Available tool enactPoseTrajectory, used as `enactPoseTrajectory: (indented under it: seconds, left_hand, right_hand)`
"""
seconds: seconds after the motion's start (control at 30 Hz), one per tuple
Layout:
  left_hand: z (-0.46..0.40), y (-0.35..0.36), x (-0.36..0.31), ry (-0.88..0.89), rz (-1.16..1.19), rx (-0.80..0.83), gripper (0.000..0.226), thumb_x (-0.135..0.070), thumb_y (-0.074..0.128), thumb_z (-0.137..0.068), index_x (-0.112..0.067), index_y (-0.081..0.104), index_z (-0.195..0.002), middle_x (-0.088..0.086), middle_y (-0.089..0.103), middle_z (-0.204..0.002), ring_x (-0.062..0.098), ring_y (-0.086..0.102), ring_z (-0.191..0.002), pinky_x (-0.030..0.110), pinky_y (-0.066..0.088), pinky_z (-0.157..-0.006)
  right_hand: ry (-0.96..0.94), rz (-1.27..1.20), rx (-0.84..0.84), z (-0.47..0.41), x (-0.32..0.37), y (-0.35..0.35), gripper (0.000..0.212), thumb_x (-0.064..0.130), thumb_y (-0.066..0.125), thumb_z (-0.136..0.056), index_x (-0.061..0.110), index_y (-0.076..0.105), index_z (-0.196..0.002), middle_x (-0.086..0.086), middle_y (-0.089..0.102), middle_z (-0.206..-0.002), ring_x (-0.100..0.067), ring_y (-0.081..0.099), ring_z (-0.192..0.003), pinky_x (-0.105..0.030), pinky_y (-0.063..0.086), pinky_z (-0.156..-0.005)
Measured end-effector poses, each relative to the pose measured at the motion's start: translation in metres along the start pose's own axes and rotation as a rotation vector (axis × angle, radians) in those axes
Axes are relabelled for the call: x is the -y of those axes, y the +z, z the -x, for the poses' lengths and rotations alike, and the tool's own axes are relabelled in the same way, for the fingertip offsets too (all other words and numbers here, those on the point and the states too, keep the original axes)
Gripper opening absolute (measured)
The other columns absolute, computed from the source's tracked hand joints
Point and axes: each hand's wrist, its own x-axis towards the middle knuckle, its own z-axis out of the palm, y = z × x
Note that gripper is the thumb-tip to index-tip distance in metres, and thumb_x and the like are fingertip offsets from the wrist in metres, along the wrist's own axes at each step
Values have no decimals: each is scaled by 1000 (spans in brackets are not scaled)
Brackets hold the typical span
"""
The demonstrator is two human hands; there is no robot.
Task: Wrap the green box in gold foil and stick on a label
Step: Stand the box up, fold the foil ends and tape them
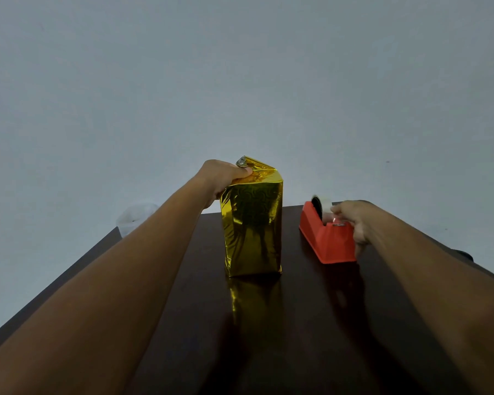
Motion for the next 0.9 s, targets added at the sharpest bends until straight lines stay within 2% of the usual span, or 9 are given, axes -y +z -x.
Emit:
enactPoseTrajectory:
  seconds: [0.07,0.2,0.33,0.4,0.47,0.53,0.63,0.8,0.9]
  left_hand:
    - [1,1,0,1,1,-3,39,-35,81,-84,-8,69,-109,14,71,-102,21,69,-77,30,56,-71]
    - [3,2,-1,-4,0,-10,31,-35,80,-85,-11,67,-99,11,70,-95,19,68,-74,29,55,-66]
    - [6,1,-1,8,-8,-18,24,-34,79,-86,-14,67,-90,10,69,-92,19,67,-74,28,52,-65]
    - [7,2,-2,12,-1,-18,23,-33,79,-87,-15,66,-89,9,69,-91,19,67,-74,27,53,-63]
    - [8,2,-2,16,1,-20,22,-32,78,-88,-15,65,-89,7,68,-88,17,66,-72,25,52,-59]
    - [9,2,-2,18,1,-24,22,-32,78,-88,-15,65,-89,7,67,-88,17,65,-72,25,51,-59]
    - [8,2,0,21,0,-21,25,-34,78,-87,-13,67,-96,10,70,-94,20,67,-77,28,53,-68]
    - [6,3,2,18,-2,-28,36,-36,80,-85,-9,69,-106,15,72,-104,25,70,-85,34,56,-78]
    - [5,3,3,18,-5,-43,35,-37,81,-84,-11,69,-105,15,71,-108,26,69,-94,39,56,-88]
  right_hand:
    - [-34,-86,-12,3,-3,0,22,36,62,-92,19,71,-101,1,73,-109,-29,66,-103,-58,45,-95]
    - [-114,-214,10,19,-13,1,15,28,64,-93,14,70,-96,-1,72,-82,-24,65,-71,-38,54,-69]
    - [-223,-298,-46,21,-23,0,24,24,71,-88,7,69,-105,-12,74,-96,-29,69,-80,-49,58,-84]
    - [-245,-314,-68,21,-31,1,26,26,72,-88,6,70,-104,-11,72,-94,-29,69,-83,-51,57,-89]
    - [-272,-275,-104,22,-39,3,22,29,71,-87,8,72,-95,-7,71,-93,-28,66,-89,-46,55,-92]
    - [-294,-258,-134,20,-49,9,20,29,68,-88,10,72,-87,-5,70,-94,-27,63,-94,-38,49,-86]
    - [-313,-238,-201,15,-63,17,20,32,67,-86,13,73,-84,-5,70,-102,-28,60,-104,-37,41,-82]
    - [-339,-168,-283,2,-83,23,36,49,63,-88,16,75,-93,-1,69,-103,-26,59,-107,-45,48,-95]
    - [-388,-140,-337,0,-90,27,39,54,62,-87,17,73,-79,-2,71,-94,-27,64,-98,-50,52,-95]
